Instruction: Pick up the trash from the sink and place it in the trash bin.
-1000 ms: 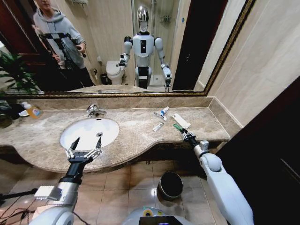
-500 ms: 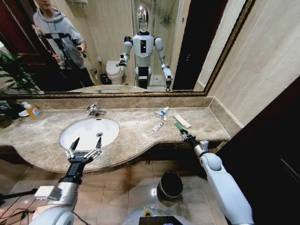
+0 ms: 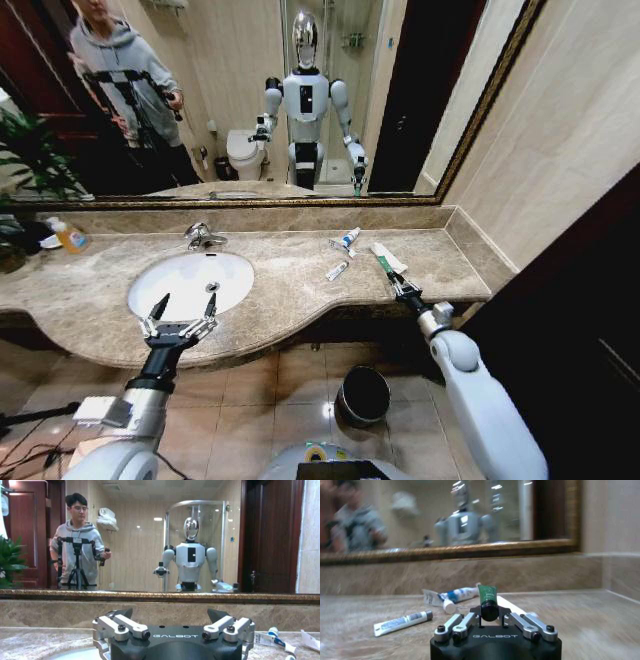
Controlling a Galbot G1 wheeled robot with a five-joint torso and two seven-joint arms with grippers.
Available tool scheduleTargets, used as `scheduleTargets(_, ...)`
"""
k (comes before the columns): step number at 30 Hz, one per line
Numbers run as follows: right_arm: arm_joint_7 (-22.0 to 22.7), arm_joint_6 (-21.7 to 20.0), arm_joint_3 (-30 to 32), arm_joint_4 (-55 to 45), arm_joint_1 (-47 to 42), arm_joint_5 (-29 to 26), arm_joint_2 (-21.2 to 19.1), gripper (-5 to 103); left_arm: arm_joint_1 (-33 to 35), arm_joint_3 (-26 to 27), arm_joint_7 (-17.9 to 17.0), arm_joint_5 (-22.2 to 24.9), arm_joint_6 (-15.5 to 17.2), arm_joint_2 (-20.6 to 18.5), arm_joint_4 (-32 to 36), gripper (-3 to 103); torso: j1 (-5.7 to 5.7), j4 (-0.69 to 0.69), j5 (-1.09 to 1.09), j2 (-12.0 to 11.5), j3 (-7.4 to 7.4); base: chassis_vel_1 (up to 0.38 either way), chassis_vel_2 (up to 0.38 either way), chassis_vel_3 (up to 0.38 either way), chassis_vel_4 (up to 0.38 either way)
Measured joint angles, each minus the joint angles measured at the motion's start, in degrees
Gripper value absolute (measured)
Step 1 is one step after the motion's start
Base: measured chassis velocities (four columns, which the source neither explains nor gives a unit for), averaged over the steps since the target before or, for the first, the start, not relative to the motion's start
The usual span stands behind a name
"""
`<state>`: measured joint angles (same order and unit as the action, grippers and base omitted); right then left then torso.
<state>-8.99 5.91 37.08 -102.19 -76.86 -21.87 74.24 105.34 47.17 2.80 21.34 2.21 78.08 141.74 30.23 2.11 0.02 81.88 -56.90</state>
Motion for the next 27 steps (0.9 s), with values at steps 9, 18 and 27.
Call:
scheduleTargets(9,0.76,15.38,4.25,0.60,-15.57,-8.55,7.56,20,0.00,0.00,-0.01,0.00,0.00,0.00,0.00,100,-0.01,-0.01,-0.02,0.01,0.01,0.000,0.000,0.000,0.000)
scheduleTargets(18,-3.46,29.34,1.31,34.33,-8.92,0.79,9.04,20,0.00,0.00,-0.01,0.00,0.00,0.00,0.00,100,0.00,0.02,0.00,0.01,0.00,0.000,0.000,0.000,0.000)
scheduleTargets(27,-0.95,28.43,-0.35,64.20,4.82,13.49,13.35,20,0.00,0.00,0.00,0.00,0.00,0.00,0.00,100,0.00,0.01,-0.02,0.00,-0.01,0.000,0.000,0.000,0.000)
